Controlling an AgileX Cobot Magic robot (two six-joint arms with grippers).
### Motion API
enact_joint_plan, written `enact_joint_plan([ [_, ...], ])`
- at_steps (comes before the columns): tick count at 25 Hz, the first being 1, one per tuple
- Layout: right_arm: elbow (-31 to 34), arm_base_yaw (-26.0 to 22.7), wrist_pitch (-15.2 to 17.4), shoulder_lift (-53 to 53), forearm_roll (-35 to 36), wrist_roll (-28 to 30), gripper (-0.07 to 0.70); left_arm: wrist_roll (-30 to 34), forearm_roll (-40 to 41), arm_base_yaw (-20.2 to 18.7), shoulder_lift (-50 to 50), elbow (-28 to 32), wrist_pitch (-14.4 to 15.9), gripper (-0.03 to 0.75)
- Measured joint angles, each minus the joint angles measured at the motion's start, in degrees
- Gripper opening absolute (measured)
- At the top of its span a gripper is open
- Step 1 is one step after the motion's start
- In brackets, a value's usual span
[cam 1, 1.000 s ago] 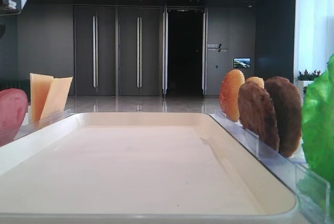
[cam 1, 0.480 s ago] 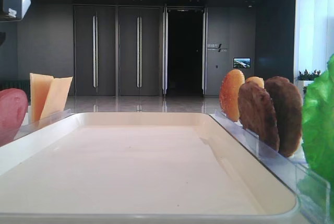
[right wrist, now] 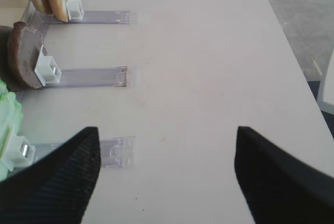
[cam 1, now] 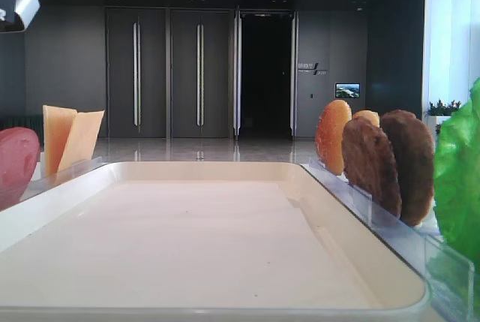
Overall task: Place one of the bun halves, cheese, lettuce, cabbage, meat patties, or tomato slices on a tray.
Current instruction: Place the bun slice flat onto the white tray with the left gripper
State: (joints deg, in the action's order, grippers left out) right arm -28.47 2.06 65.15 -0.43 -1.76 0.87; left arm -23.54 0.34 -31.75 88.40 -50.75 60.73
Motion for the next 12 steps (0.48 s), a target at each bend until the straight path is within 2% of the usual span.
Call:
enact_joint_plan([
  [5,0.0,0.0,0.0,0.0,0.0,0.0,0.538,0.15,0.66,0.0,0.0,0.0,0.76,0.267],
  [12,0.0,0.0,0.0,0.0,0.0,0.0,0.538,0.15,2.27,0.0,0.0,-0.05,3.1,0.237],
])
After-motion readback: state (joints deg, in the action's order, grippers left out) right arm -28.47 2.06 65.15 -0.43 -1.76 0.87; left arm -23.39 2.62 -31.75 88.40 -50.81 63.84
